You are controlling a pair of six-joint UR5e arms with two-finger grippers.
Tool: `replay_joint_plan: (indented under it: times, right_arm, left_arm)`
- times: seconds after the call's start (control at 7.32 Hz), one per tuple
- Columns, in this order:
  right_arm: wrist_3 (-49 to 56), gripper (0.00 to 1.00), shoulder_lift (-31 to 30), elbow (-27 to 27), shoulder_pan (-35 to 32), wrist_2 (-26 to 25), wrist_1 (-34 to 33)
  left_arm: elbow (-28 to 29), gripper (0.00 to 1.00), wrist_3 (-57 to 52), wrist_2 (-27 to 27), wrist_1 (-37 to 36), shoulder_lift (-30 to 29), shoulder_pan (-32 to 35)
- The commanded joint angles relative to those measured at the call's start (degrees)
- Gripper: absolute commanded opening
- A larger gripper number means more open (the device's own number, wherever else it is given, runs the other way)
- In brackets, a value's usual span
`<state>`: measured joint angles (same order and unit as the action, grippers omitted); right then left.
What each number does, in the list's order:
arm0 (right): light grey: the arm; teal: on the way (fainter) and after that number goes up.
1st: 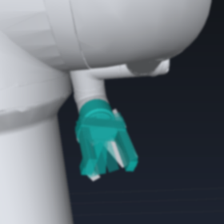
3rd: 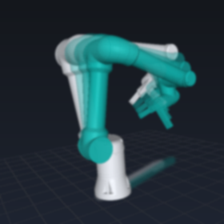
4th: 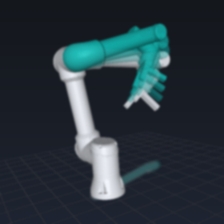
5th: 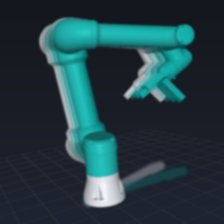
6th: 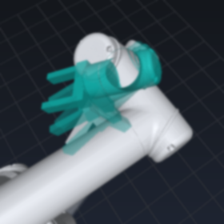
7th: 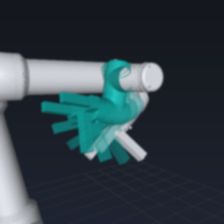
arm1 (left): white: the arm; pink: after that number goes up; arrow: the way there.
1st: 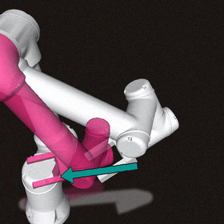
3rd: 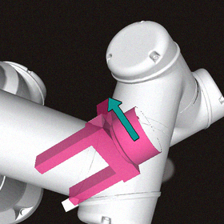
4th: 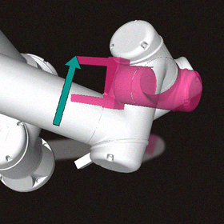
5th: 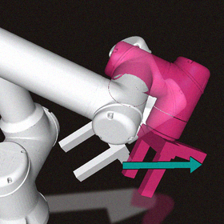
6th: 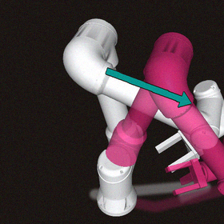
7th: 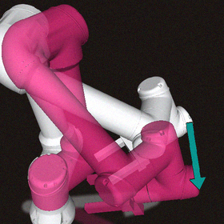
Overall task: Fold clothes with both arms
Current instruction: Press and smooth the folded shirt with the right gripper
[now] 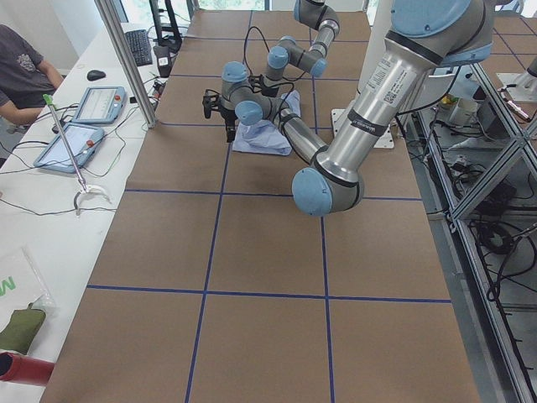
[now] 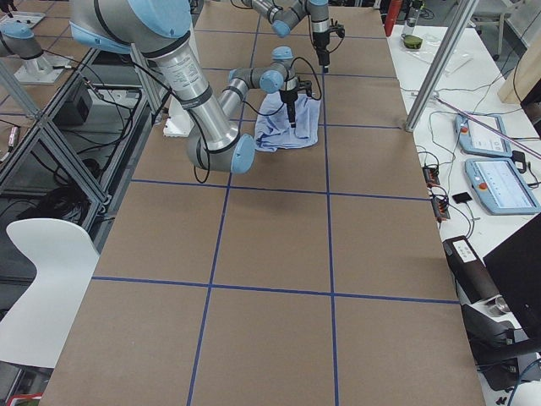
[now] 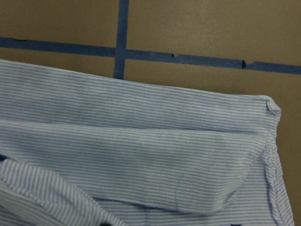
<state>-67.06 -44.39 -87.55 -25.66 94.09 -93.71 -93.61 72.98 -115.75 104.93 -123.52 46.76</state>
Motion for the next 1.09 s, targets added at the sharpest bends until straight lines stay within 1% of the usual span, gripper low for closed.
replay_joint_plan:
  times: [0.0, 0.14, 0.27, 0.41, 0.55, 0.68, 0.82, 0.96]
  right_arm:
    - [5.6, 0.76, -0.1, 0.8, -3.6, 0.2, 0.0]
    - [8.1, 0.74, 0.0, 2.3, -5.1, 0.4, 2.6]
    - [8.7, 0.73, 0.0, 5.3, -6.1, 0.9, 7.9]
    - [9.2, 0.74, 0.3, 5.4, -6.9, 3.1, 11.1]
    - [7.7, 0.81, 0.8, 3.4, -6.9, 6.9, 10.8]
    - [4.2, 0.82, 0.1, 0.2, -5.3, 7.2, 10.6]
    - [2.8, 0.83, -0.1, -1.3, -4.2, 7.3, 7.8]
    - [3.7, 0.79, -1.0, -3.4, -2.8, 7.0, 5.9]
  left_arm:
    - [0.0, 1.0, 0.1, 0.0, -0.1, -0.1, 0.0]
    - [0.0, 1.0, 0.0, -0.1, -0.1, -0.1, 0.0]
    - [0.0, 1.0, 0.0, -0.1, 0.1, 0.0, 0.0]
    - [0.0, 1.0, -0.3, 0.0, 0.1, 0.1, 0.2]
    - [0.0, 1.0, -0.4, 0.0, 0.0, 0.1, 0.2]
    - [0.1, 1.0, -0.4, 0.0, 0.0, 0.1, 0.3]
    - [0.0, 1.0, -0.4, 0.0, 0.0, 0.2, 0.4]
    - [0.0, 1.0, -0.4, 0.0, -0.1, 0.2, 0.4]
